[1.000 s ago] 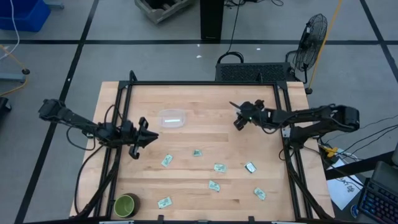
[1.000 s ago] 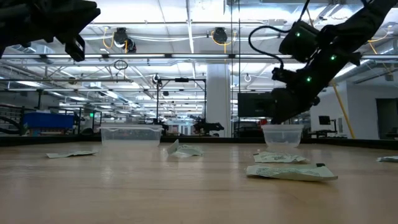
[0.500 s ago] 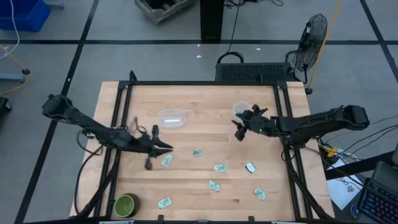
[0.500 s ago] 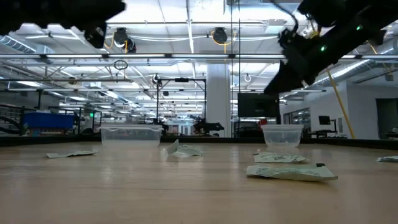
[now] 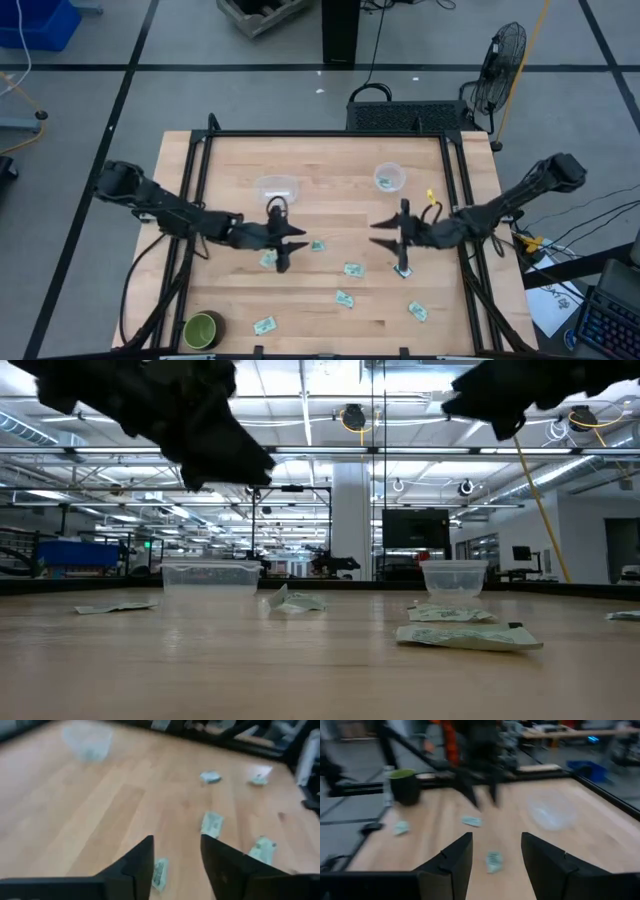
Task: Pick and place items into bin
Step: Put the stevia packet into the left transparent bin
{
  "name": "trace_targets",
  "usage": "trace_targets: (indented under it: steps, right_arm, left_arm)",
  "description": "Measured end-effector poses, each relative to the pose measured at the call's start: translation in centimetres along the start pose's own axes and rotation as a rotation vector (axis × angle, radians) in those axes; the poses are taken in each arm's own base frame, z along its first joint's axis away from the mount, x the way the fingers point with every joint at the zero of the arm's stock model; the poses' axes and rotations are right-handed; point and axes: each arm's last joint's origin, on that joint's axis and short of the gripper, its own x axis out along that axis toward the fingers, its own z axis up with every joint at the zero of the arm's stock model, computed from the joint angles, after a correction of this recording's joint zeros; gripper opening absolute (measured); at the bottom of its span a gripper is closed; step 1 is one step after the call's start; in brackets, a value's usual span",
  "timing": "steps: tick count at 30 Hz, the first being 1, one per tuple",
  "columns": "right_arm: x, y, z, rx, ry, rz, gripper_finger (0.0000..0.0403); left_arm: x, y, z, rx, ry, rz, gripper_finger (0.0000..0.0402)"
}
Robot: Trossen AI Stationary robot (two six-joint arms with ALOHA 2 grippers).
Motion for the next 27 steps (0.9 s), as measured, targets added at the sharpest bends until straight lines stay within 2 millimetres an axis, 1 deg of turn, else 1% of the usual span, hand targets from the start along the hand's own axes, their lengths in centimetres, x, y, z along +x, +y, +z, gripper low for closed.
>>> trace_targets:
  steps: [4, 8, 11, 13, 19, 27]
  right_arm:
    - [-0.7, 1.9, 0.1, -0.050, -0.051, 0.099, 0.0160]
    - [-1.5, 3.3, 0.5, -0.091, -0.118, 0.170, 0.0160]
    - [-2.0, 3.9, 0.7, -0.110, -0.154, 0.173, 0.0160]
    - [-2.3, 4.1, 0.6, -0.125, -0.158, 0.154, 0.0160]
    - [-2.5, 4.2, 0.6, -0.142, -0.162, 0.116, 0.0160]
    - [-2.5, 4.2, 0.6, -0.142, -0.162, 0.116, 0.0160]
  left_arm:
    - [1.8, 1.6, -0.9, -0.100, 0.064, 0.074, 0.0197]
    - [3.3, 3.6, -1.8, -0.241, 0.132, 0.132, 0.0200]
    - [4.0, 4.7, -2.4, -0.314, 0.181, 0.137, 0.0200]
    - [4.5, 5.1, -2.7, -0.339, 0.197, 0.125, 0.0200]
    - [5.2, 5.0, -3.0, -0.345, 0.203, 0.059, 0.0200]
    - [5.1, 4.3, -3.4, -0.362, 0.250, -0.004, 0.0200]
